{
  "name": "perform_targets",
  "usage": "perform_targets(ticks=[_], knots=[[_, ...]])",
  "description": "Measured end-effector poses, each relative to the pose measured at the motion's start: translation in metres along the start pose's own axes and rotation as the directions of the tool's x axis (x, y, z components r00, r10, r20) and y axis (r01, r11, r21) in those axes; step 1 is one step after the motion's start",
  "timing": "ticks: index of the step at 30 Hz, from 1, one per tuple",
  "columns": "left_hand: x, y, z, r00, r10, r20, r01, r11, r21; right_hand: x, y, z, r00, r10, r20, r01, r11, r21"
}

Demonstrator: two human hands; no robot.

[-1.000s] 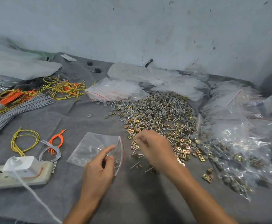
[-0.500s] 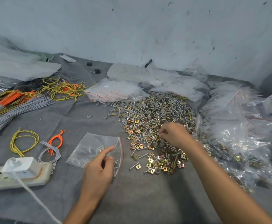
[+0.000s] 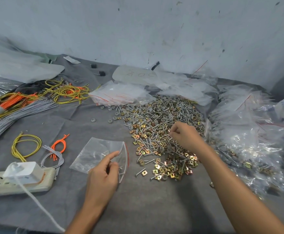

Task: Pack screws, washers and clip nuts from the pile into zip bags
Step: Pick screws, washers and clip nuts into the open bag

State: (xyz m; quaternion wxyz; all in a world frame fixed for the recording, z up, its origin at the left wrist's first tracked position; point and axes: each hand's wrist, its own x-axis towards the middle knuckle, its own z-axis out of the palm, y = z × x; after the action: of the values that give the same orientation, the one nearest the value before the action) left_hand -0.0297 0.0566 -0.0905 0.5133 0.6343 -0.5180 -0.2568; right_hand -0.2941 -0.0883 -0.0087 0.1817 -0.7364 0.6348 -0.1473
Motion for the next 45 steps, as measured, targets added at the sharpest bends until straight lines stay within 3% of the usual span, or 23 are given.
perform_targets(ticks=[5, 8, 12, 14, 18, 21, 24, 27, 33, 36, 39, 45], knots=[[0.000, 0.001, 0.001, 1.000, -0.007, 0.005, 0.008, 1.000, -0.015, -0.025, -0.013, -0.016, 0.993, 0.018, -0.116, 0.026, 0.930, 0.366], [0.000, 0.000, 0.001, 1.000, -0.002, 0.005, 0.002, 1.000, -0.016, -0.054, -0.040, -0.002, 0.999, -0.054, -0.004, 0.045, 0.793, 0.607], [0.000, -0.001, 0.001, 1.000, 0.009, 0.005, -0.009, 1.000, -0.002, -0.083, -0.081, 0.039, 0.973, -0.191, 0.131, 0.050, 0.726, 0.686], [0.000, 0.000, 0.001, 1.000, 0.009, 0.002, -0.009, 1.000, -0.009, -0.084, -0.093, 0.057, 0.961, -0.251, 0.114, 0.136, 0.790, 0.597], [-0.002, 0.000, -0.001, 1.000, 0.018, -0.024, -0.018, 1.000, -0.017, -0.082, -0.104, 0.079, 0.924, -0.382, 0.014, 0.375, 0.914, 0.158], [-0.001, -0.002, -0.001, 0.999, 0.030, -0.030, -0.031, 0.999, -0.014, -0.083, -0.100, 0.083, 0.912, -0.400, -0.086, 0.409, 0.902, 0.142], [0.000, -0.001, 0.001, 0.999, 0.035, -0.028, -0.035, 0.999, -0.003, -0.079, -0.082, 0.072, 0.923, -0.361, -0.132, 0.382, 0.899, 0.215], [0.000, 0.000, 0.001, 0.999, 0.032, -0.019, -0.031, 0.999, 0.011, -0.065, -0.054, 0.048, 0.958, -0.260, -0.123, 0.277, 0.948, 0.155], [-0.001, 0.002, 0.000, 1.000, 0.029, -0.012, -0.029, 0.999, 0.015, -0.032, 0.006, 0.004, 0.996, -0.044, -0.081, 0.025, 0.974, -0.224], [-0.001, 0.002, 0.000, 1.000, 0.023, -0.010, -0.023, 1.000, 0.016, -0.029, 0.016, 0.006, 1.000, -0.027, 0.007, 0.028, 0.957, -0.290], [-0.001, 0.003, 0.000, 1.000, 0.013, -0.007, -0.012, 1.000, 0.012, -0.030, 0.021, 0.011, 0.999, -0.053, -0.005, 0.049, 0.950, -0.310], [-0.002, 0.005, -0.001, 1.000, 0.003, -0.004, -0.003, 1.000, 0.023, -0.034, 0.023, -0.004, 0.998, -0.055, -0.042, 0.046, 0.981, -0.186]])
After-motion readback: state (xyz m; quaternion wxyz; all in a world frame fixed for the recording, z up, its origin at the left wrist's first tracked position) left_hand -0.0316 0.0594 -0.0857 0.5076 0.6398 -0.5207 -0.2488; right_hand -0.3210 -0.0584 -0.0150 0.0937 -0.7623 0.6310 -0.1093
